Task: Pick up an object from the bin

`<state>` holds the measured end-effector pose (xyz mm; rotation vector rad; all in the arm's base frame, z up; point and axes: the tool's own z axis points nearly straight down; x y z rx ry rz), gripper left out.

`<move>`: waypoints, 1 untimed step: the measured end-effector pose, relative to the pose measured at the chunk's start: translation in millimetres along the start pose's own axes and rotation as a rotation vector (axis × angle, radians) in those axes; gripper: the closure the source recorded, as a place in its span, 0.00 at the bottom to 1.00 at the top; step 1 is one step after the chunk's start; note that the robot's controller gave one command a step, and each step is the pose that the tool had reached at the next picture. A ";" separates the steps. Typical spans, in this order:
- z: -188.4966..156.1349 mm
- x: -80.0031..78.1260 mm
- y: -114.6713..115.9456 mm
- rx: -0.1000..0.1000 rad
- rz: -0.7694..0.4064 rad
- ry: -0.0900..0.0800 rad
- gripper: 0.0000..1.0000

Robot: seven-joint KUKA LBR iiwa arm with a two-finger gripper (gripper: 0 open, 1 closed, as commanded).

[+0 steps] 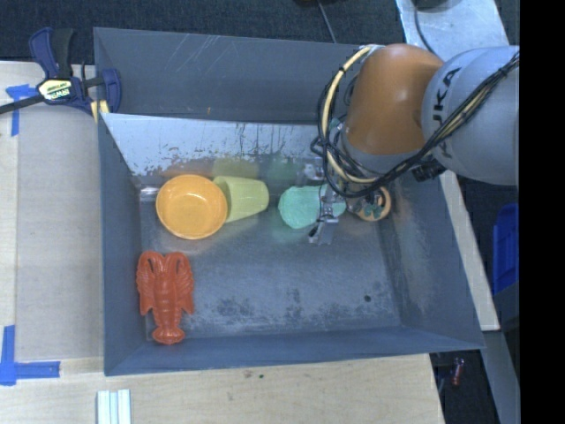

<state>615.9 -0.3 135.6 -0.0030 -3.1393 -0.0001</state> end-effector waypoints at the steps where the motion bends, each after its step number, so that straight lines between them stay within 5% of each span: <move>1: -4.5 -1.3 0.0 0.000 0.000 -0.006 0.00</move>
Offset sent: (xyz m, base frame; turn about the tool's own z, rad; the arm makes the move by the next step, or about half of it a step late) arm 0.0088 -0.0133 -0.0656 -0.0191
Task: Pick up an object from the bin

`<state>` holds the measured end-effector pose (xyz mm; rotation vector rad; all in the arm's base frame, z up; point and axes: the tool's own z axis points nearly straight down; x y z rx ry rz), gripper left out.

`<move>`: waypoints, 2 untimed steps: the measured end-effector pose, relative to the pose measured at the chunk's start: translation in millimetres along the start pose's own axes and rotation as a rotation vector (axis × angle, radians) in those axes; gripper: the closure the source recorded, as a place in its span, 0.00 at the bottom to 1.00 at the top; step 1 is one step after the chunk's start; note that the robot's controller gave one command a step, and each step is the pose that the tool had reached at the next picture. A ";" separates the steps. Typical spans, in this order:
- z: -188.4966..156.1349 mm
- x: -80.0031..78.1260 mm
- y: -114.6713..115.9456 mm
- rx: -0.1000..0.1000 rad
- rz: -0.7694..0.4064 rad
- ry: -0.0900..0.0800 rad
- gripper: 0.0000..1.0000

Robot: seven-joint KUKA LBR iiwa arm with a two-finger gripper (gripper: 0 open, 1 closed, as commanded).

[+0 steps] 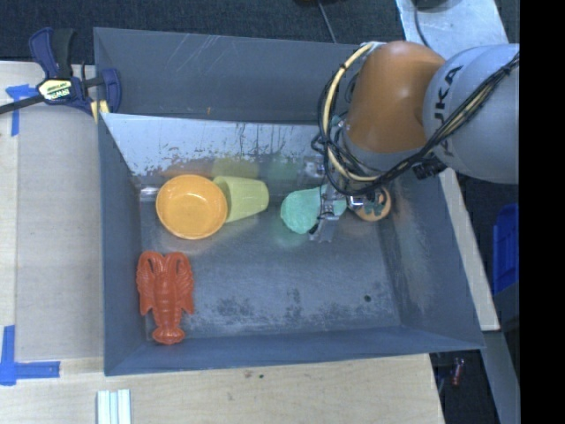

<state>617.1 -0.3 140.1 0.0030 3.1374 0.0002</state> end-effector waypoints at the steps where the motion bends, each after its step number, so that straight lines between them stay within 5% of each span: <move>1: 70.5 -6.4 -14.0 0.000 -0.018 0.007 0.00; 2: 70.7 -7.1 -13.5 -0.005 0.139 0.005 0.00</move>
Offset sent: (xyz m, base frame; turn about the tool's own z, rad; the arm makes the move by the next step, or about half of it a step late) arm 0.0095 -0.0156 -0.0701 0.1433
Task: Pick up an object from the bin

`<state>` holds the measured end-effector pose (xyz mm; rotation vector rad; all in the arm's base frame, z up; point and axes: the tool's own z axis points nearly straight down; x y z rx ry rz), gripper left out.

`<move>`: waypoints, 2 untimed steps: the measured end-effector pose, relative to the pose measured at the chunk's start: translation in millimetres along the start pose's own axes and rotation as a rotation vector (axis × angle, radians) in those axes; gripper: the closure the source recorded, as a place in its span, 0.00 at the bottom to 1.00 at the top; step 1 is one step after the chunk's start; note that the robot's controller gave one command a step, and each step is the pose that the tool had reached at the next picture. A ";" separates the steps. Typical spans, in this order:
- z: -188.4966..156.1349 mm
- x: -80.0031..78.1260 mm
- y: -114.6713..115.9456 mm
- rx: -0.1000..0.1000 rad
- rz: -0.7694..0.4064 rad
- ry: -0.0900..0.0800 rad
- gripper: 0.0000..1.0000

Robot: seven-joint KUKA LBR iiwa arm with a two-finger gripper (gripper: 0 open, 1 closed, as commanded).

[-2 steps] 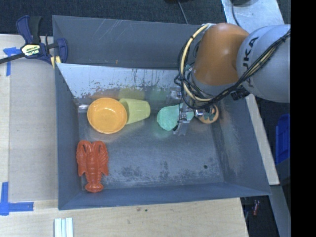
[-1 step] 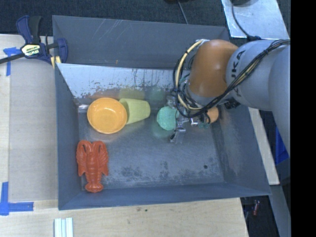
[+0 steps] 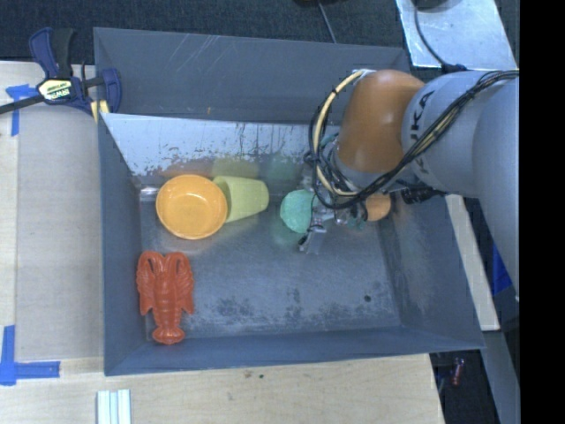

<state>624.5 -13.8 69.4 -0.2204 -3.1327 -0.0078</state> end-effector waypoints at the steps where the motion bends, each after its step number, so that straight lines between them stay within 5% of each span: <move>1: -0.9 0.2 -1.4 0.005 -0.140 0.000 0.00; 2: -0.2 0.8 0.7 -0.001 -0.014 0.004 0.00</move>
Offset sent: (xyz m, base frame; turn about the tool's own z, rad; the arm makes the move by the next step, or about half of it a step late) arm 0.0000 -0.0001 0.0000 -0.0108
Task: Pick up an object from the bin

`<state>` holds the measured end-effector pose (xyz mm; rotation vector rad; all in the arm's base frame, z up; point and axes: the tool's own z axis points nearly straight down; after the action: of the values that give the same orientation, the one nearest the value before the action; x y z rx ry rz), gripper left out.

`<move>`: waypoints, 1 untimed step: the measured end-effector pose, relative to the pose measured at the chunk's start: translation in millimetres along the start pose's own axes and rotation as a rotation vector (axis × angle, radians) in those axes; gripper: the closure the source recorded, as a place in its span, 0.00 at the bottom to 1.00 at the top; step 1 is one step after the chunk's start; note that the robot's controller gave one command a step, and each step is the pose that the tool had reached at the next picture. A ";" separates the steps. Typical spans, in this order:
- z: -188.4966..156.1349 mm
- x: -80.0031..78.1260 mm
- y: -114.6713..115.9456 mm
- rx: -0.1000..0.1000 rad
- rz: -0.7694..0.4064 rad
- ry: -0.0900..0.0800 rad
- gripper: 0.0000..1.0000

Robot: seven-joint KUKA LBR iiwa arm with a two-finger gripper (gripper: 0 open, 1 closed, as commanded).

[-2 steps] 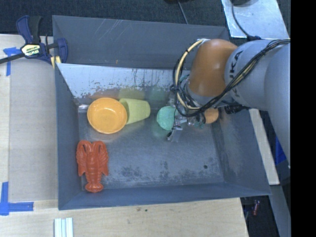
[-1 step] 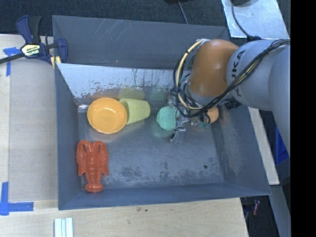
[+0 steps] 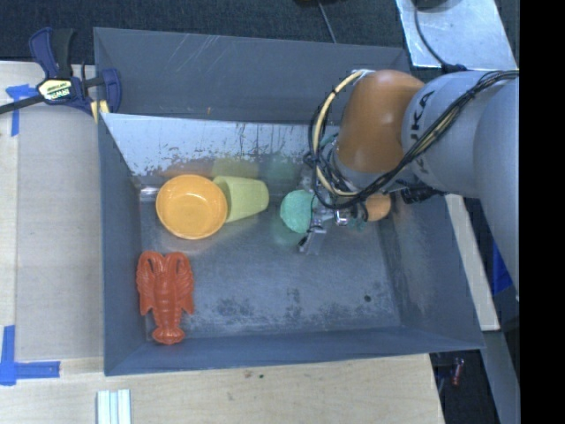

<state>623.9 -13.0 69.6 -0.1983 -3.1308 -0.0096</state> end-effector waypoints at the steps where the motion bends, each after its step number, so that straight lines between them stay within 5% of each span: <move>1: -1.2 -1.3 -2.4 0.006 -0.122 -0.005 1.00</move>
Offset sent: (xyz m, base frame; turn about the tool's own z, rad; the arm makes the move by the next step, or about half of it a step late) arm 0.0000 0.0000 0.0000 0.0000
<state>624.9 -15.6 70.8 -0.0070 -3.1419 0.0004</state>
